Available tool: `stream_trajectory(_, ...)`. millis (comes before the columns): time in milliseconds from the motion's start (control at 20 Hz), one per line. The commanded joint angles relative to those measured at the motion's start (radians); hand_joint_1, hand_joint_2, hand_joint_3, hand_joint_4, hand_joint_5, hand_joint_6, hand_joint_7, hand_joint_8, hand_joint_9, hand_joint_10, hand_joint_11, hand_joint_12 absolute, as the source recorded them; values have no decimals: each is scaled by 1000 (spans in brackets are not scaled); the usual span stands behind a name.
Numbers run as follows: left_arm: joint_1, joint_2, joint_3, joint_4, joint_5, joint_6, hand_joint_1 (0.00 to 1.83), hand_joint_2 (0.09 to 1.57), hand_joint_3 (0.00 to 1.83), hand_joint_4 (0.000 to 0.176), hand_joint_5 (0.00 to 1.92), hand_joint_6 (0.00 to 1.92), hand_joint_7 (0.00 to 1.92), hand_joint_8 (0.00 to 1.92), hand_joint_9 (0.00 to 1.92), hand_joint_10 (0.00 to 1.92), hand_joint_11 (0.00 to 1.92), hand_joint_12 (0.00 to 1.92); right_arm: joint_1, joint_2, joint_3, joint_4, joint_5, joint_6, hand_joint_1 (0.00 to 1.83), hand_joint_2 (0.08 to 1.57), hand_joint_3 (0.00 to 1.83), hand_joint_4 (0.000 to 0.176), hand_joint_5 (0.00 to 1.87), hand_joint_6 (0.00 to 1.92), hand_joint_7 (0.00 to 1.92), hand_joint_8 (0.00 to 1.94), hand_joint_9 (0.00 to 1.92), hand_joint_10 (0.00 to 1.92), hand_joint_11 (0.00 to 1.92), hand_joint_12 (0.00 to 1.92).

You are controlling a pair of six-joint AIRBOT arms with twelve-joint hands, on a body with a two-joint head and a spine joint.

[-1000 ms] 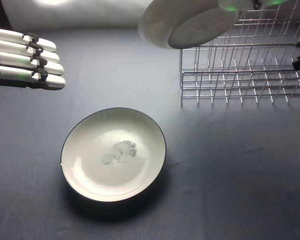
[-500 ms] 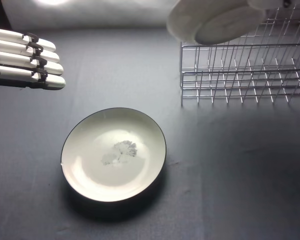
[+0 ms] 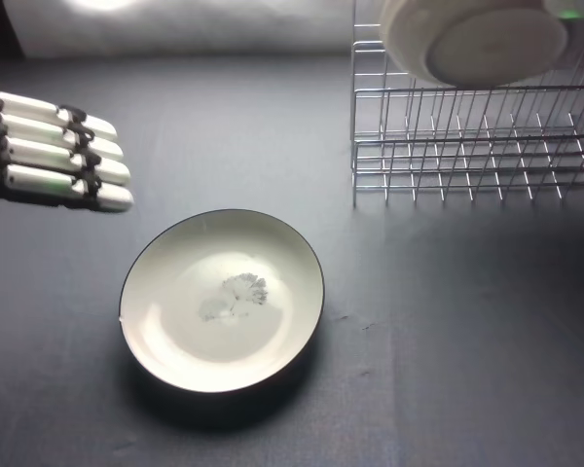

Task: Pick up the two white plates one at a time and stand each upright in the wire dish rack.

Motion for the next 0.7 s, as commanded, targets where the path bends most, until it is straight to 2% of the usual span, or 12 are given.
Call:
stream_trajectory(0, 11, 0, -1, -92, -13, 5, 0, 1061, 0, 0, 0, 0, 0, 0, 0, 0, 28, 14, 0, 11, 10, -1, 119, 2, 1480, 1136, 0, 0, 830, 1157, 946, 954, 875, 1096, 738, 1645)
stream_trajectory(250, 107, -29, -8, -145, 23, 42, 0, 1048, 0, 0, 0, 0, 0, 0, 0, 0, 23, 14, -61, 10, 47, -9, 144, 2, 1487, 1121, 0, 0, 833, 1138, 969, 921, 919, 1029, 786, 1602)
stream_trajectory(300, 144, -42, -14, -160, 43, 63, 0, 1049, 0, 0, 0, 0, 0, 0, 0, 0, 10, 9, -103, 10, 58, -15, 160, 2, 1485, 1132, 0, 0, 813, 1170, 953, 954, 885, 1072, 763, 1631)
stream_trajectory(400, 163, -47, -20, -166, 56, 74, 0, 1049, 0, 0, 0, 0, 0, 0, 0, 0, 10, 9, -127, 9, 65, -20, 174, 2, 1485, 1132, 0, 0, 813, 1170, 953, 954, 885, 1072, 763, 1631)
stream_trajectory(450, 174, -51, -28, -167, 65, 84, 0, 1055, 0, 0, 0, 0, 0, 0, 0, 0, 2, 6, -154, 4, 75, -20, 193, 2, 1392, 1135, 1, 0, 848, 1189, 965, 973, 860, 1191, 712, 1401)
stream_trajectory(500, 179, -51, -34, -168, 69, 90, 0, 1049, 0, 0, 0, 0, 0, 0, 0, 0, 4, 7, -163, -2, 85, -20, 199, 2, 1374, 1134, 0, 0, 854, 1185, 974, 966, 869, 1199, 735, 1298)
stream_trajectory(550, 186, -52, -43, -174, 74, 101, 0, 1049, 0, 0, 2, 1, 8, 3, 6, 3, 22, 16, -171, -10, 98, -20, 200, 2, 1373, 1124, 0, 0, 868, 1162, 1010, 923, 877, 1184, 760, 1263)
stream_trajectory(650, 192, -54, -53, -185, 81, 115, 0, 1058, 1, 0, 0, 0, 1, 0, 0, 0, 6, 10, -183, -19, 107, -21, 206, 2, 1371, 1129, 1, 0, 859, 1180, 987, 962, 873, 1188, 754, 1259)
